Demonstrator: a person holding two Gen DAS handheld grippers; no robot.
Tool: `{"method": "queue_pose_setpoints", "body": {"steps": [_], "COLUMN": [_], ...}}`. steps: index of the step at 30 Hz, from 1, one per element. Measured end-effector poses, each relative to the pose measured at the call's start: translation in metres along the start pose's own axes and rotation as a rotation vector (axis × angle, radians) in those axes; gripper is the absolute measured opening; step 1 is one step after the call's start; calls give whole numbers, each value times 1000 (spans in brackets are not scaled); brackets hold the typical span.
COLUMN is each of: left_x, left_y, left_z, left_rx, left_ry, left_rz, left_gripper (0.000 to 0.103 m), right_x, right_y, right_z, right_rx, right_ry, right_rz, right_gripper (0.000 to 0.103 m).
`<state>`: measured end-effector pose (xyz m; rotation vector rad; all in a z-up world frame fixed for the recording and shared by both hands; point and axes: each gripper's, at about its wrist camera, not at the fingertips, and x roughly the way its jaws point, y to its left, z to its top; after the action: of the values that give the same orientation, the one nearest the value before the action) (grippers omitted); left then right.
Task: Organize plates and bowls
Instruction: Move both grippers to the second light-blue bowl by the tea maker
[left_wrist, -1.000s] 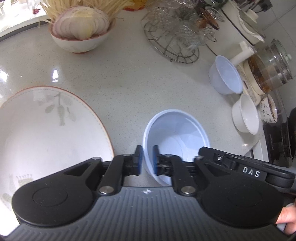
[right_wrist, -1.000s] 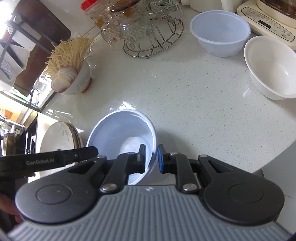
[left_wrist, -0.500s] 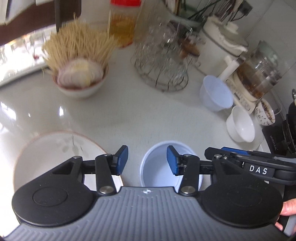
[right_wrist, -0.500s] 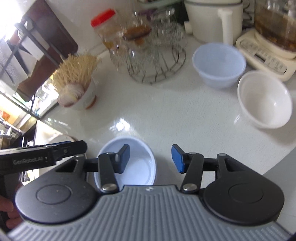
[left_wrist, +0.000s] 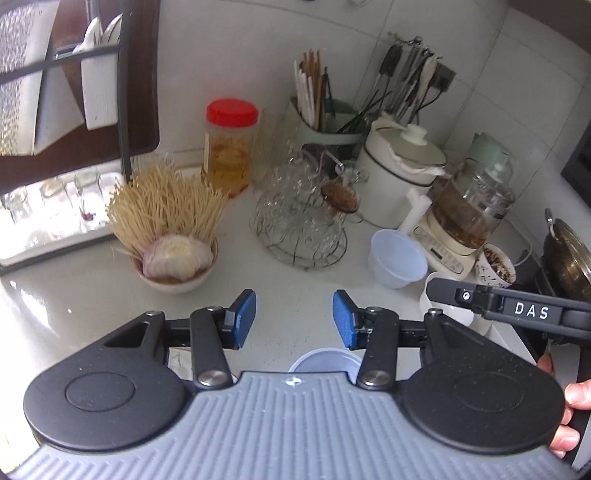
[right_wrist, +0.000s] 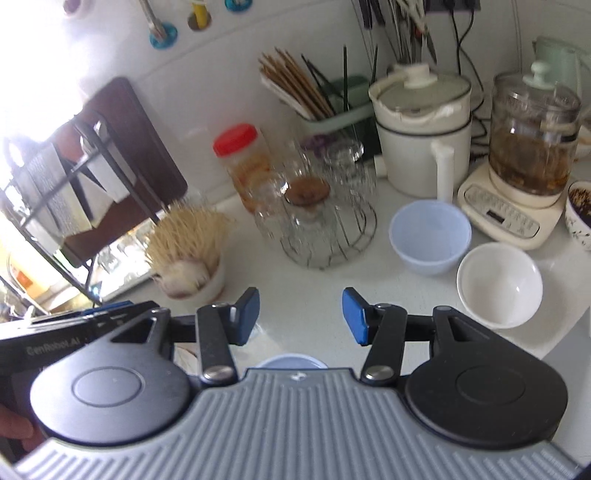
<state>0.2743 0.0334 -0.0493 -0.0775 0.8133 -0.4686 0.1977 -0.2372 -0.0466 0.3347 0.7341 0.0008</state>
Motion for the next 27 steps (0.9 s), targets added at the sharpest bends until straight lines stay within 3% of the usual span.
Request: {"method": "queue_pose_setpoints", "body": {"steps": [12,20,27], "left_x": [-21,-8,11], "left_y": [2,-4,-11], "left_z": [-7,-29,-35], "left_rx": [57,72,40], "left_ry": [-31,20,64], "left_rz": [-122,-192,-223], "left_gripper": [52,52,52], "right_x": [-39,-45,-40], "right_y": [27,18,4], "right_z": [-23,-54,-60], "right_rx": [28,64,117], "right_ry": [-73,-18,-18], "right_rz": [-78,-165,-217], "right_gripper": [53,53,53]}}
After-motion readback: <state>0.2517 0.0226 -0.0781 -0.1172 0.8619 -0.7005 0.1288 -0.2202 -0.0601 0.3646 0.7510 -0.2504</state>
